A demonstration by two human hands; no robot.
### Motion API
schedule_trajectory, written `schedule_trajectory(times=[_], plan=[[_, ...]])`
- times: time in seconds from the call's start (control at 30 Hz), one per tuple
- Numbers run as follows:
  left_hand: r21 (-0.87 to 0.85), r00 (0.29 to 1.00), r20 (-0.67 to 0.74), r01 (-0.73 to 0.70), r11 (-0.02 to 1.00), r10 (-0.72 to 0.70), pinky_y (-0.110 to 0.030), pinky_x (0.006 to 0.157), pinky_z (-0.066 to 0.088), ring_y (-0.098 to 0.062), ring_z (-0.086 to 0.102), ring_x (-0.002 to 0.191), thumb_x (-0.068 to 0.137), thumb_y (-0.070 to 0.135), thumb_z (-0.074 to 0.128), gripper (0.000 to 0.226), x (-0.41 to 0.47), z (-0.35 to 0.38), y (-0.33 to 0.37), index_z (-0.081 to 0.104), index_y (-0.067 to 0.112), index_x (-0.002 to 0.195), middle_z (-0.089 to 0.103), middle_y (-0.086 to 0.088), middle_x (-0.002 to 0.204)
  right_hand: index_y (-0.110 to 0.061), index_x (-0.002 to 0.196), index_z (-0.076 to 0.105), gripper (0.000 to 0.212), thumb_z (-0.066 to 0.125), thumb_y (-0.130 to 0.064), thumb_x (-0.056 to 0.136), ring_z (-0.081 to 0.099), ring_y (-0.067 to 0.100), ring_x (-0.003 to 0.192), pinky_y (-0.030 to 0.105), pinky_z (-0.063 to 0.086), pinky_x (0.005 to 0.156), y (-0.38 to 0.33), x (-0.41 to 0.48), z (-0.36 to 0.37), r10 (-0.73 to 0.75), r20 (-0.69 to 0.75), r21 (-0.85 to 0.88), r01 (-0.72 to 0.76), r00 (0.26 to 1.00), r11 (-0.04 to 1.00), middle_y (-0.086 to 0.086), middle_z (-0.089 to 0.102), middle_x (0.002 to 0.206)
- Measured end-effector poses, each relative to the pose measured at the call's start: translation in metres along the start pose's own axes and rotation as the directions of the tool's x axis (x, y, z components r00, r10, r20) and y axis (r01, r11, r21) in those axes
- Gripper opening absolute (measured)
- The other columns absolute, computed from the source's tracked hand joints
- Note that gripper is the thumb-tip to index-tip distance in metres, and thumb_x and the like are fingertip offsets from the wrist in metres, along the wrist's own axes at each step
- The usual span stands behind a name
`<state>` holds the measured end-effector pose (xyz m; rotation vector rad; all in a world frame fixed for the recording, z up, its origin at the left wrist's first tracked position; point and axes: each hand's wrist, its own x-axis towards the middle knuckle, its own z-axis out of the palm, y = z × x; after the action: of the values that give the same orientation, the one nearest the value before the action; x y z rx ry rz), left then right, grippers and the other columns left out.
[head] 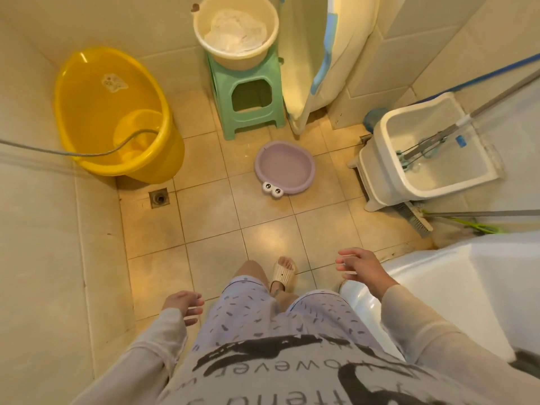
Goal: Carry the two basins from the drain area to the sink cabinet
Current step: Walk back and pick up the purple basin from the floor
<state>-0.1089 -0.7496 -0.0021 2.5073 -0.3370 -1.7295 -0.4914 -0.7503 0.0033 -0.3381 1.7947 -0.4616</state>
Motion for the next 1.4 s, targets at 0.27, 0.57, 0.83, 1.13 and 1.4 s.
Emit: schedule_trajectory(times=[0.27, 0.57, 0.83, 1.13, 1.4], plan=[[0.041, 0.998, 0.037, -0.062, 0.997, 0.06, -0.03, 0.058, 0.043, -0.021, 0.051, 0.06, 0.092, 0.007, 0.045, 0.014, 0.024, 0.015, 0.123, 0.057, 0.003, 0.099, 0.058, -0.008, 0.073, -0.006, 0.108, 0.058, 0.024, 0.047, 0.0, 0.088, 0.062, 0.02, 0.079, 0.026, 0.05, 0.063, -0.046, 0.032, 0.01, 0.066, -0.027, 0.014, -0.066, 0.997, 0.998, 0.01, 0.065, 0.093], [0.18, 0.946, 0.241, -0.263, 0.948, 0.217, -0.028, 0.061, 0.047, -0.016, 0.055, 0.066, 0.093, 0.011, 0.046, 0.013, 0.039, 0.047, 0.29, 0.058, 0.009, 0.089, 0.06, -0.004, 0.077, -0.006, 0.106, 0.06, 0.023, 0.049, -0.002, 0.086, 0.059, 0.021, 0.075, 0.03, 0.049, 0.066, -0.062, 0.055, 0.031, 0.253, -0.126, 0.059, -0.247, 0.959, 0.967, 0.009, 0.064, 0.083], [0.392, 0.946, 0.241, -0.301, 0.869, 0.218, -0.028, 0.057, 0.044, -0.017, 0.054, 0.06, 0.091, 0.008, 0.049, 0.018, 0.073, 0.068, 0.342, 0.058, 0.01, 0.076, 0.059, -0.005, 0.071, -0.005, 0.102, 0.059, 0.019, 0.05, 0.002, 0.087, 0.059, 0.026, 0.076, 0.025, 0.046, 0.053, -0.101, 0.086, 0.04, 0.305, -0.107, 0.198, -0.28, 0.946, 0.939, 0.011, 0.062, 0.083], [0.517, 0.962, 0.243, -0.236, 0.823, 0.124, -0.025, 0.057, 0.042, -0.015, 0.053, 0.063, 0.091, 0.008, 0.048, 0.013, 0.147, 0.119, 0.359, 0.056, 0.009, 0.082, 0.058, -0.004, 0.074, -0.003, 0.106, 0.062, 0.022, 0.052, -0.001, 0.086, 0.061, 0.023, 0.075, 0.034, 0.052, 0.074, -0.125, 0.188, 0.024, 0.31, -0.086, 0.09, -0.302, 0.947, 0.949, 0.015, 0.065, 0.092], [0.512, 0.938, 0.275, -0.33, 0.793, 0.213, -0.025, 0.059, 0.043, -0.014, 0.053, 0.065, 0.091, 0.009, 0.047, 0.013, 0.31, 0.225, 0.39, 0.059, 0.007, 0.095, 0.059, -0.009, 0.086, -0.001, 0.111, 0.061, 0.025, 0.048, 0.0, 0.089, 0.06, 0.027, 0.085, 0.037, 0.052, 0.076, -0.094, 0.379, 0.049, 0.328, -0.074, 0.095, -0.321, 0.942, 0.943, 0.017, 0.062, 0.096]])
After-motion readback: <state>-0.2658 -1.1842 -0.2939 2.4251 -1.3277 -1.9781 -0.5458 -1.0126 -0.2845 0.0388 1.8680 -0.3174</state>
